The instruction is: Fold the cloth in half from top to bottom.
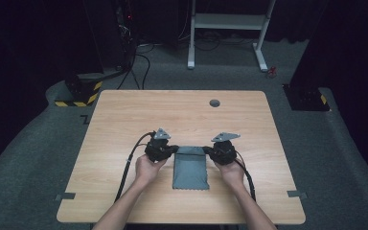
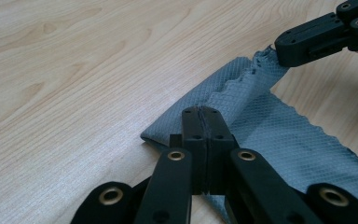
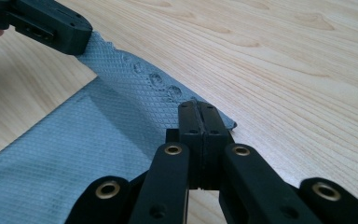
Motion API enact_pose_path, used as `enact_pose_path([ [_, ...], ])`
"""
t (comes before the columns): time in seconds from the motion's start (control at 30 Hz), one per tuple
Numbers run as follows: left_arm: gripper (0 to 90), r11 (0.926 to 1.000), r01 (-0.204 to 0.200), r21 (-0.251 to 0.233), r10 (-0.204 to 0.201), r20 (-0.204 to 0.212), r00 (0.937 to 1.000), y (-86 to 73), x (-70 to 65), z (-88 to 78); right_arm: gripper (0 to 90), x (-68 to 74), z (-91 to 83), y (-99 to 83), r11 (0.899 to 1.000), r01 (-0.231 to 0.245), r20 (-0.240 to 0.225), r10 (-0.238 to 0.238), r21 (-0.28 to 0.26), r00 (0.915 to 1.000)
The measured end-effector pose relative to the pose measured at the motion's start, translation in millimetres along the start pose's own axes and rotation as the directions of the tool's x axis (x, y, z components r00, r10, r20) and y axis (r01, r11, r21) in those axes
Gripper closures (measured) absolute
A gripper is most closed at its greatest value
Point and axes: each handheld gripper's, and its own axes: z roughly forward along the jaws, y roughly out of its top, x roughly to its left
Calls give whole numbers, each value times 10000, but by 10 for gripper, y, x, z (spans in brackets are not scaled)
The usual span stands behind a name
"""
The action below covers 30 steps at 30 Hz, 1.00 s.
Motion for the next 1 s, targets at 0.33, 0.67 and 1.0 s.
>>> enact_pose_path([
  [0.33,894,9999,65,-133,-61,246,9997,-73,-45,-50,900,42,-64,-95,9999,-68,-243,64,-154,9997],
  [0.67,894,9999,8,-112,-4,345,9994,-158,-92,-88,900,122,-128,-145,9997,191,-289,-196,-163,9994],
  [1.0,894,9998,-124,-165,132,446,9989,-237,-154,-114,900,178,-146,-226,9994,326,-328,-330,-130,9989],
])
